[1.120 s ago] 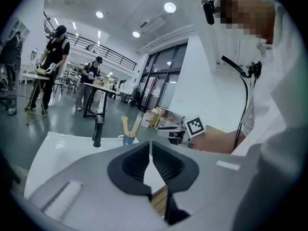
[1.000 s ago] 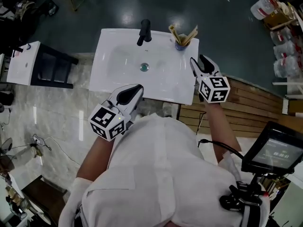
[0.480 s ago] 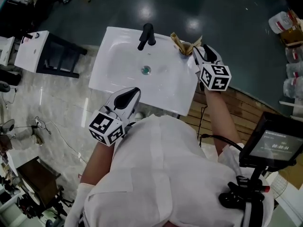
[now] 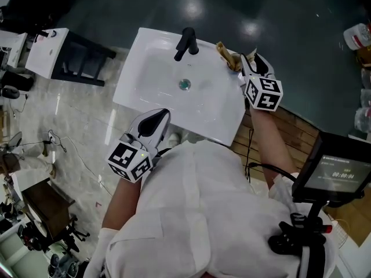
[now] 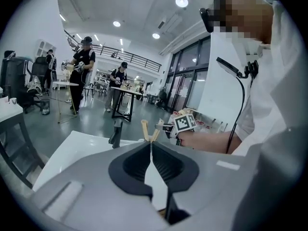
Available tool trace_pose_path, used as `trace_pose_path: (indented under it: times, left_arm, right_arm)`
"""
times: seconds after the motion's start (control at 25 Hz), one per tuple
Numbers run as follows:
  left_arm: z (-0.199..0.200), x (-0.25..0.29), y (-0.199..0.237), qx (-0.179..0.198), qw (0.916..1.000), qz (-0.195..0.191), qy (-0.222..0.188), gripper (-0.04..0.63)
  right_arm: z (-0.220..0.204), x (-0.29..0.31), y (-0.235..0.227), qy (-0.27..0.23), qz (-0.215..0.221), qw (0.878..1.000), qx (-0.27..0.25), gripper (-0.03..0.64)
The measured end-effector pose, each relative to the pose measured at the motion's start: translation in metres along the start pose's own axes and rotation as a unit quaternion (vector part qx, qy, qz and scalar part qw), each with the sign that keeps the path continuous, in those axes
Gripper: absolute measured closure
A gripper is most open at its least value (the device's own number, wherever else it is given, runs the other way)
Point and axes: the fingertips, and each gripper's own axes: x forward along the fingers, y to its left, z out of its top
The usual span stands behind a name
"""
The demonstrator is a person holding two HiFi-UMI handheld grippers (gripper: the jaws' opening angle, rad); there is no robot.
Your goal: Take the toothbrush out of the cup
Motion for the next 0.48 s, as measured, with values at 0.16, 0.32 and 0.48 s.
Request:
trace_pose_path:
  times: [0.16, 0.32, 0.48]
  left_arm:
    - [0.001, 0.0, 0.002, 0.002, 1.0, 0.001, 0.001, 0.589]
    - [0.003, 0.007, 0.002, 0.004, 1.0, -0.002, 0.001, 0.589]
    - [0.003, 0.01, 0.002, 0.007, 1.0, -0.005, 0.0, 0.589]
  right_arm:
    - [-0.003, 0.002, -0.001, -0.001, -0.008, 1.0, 0.003, 0.446]
    - [-0.008, 0.007, -0.006, 0.002, -0.012, 1.0, 0.0, 0.482]
    - [-0.012, 0.008, -0.011, 0.007, -0.019, 1.0, -0.005, 0.512]
